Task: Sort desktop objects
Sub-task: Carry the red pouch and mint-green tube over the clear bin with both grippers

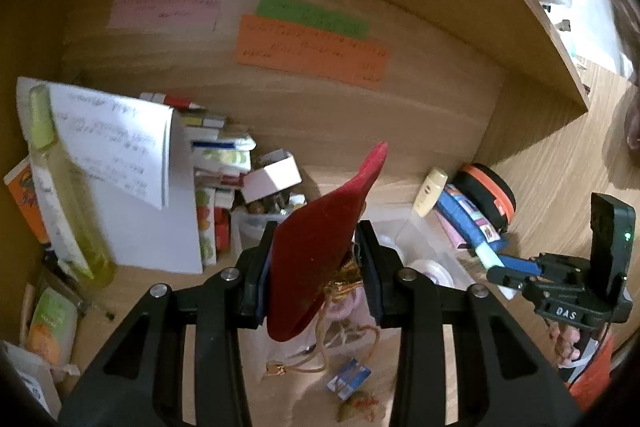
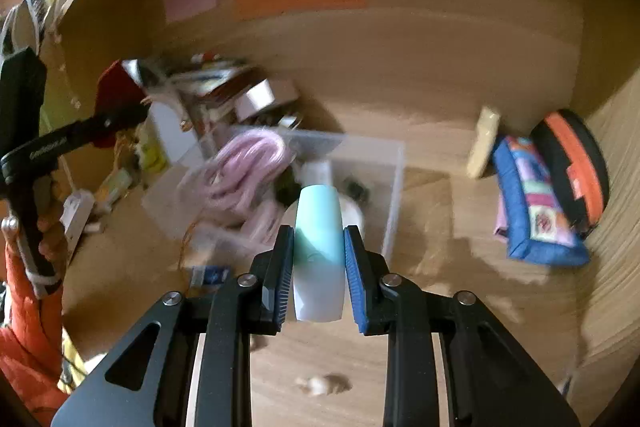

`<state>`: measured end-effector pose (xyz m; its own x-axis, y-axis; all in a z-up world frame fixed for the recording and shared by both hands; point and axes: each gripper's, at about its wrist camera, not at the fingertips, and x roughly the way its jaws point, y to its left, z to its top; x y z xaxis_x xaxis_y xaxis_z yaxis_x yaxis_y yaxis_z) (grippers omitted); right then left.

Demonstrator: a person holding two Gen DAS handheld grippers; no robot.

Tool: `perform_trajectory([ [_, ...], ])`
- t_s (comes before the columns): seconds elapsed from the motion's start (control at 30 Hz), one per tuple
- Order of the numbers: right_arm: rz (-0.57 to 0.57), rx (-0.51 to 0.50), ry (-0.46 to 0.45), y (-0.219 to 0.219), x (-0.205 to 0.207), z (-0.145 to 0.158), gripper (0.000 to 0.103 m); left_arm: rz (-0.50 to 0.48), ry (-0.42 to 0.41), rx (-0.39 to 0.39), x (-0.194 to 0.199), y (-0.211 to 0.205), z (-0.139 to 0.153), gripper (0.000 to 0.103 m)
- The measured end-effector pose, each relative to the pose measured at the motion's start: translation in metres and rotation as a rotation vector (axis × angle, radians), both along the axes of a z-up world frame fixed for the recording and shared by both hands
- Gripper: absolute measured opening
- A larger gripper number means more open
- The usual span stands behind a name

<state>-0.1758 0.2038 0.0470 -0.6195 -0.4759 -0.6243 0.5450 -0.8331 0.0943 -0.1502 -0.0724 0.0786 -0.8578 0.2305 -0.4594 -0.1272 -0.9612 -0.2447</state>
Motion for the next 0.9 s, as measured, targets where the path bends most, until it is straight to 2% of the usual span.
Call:
perform_trajectory([
  [0.17, -0.023, -0.012, 0.023, -0.004, -0.021, 0.007, 0.023, -0.023, -0.011, -0.004, -0.017, 0.009, 0.004, 0.037],
  [0.47, -0.023, -0.023, -0.003, -0.024, -0.057, 0.001, 0.023, -0.076, -0.059, 0.02, -0.052, 0.032, 0.005, 0.037],
  [0.67, -0.021, -0.015, -0.049, -0.033, -0.073, -0.018, 0.023, -0.128, -0.138, 0.044, -0.081, 0.052, -0.014, 0.037],
  [0.9, -0.063, 0.0, -0.071, -0.033, -0.085, -0.038, 0.023, -0.167, -0.247, 0.008, -0.101, 0.076, -0.048, 0.037],
])
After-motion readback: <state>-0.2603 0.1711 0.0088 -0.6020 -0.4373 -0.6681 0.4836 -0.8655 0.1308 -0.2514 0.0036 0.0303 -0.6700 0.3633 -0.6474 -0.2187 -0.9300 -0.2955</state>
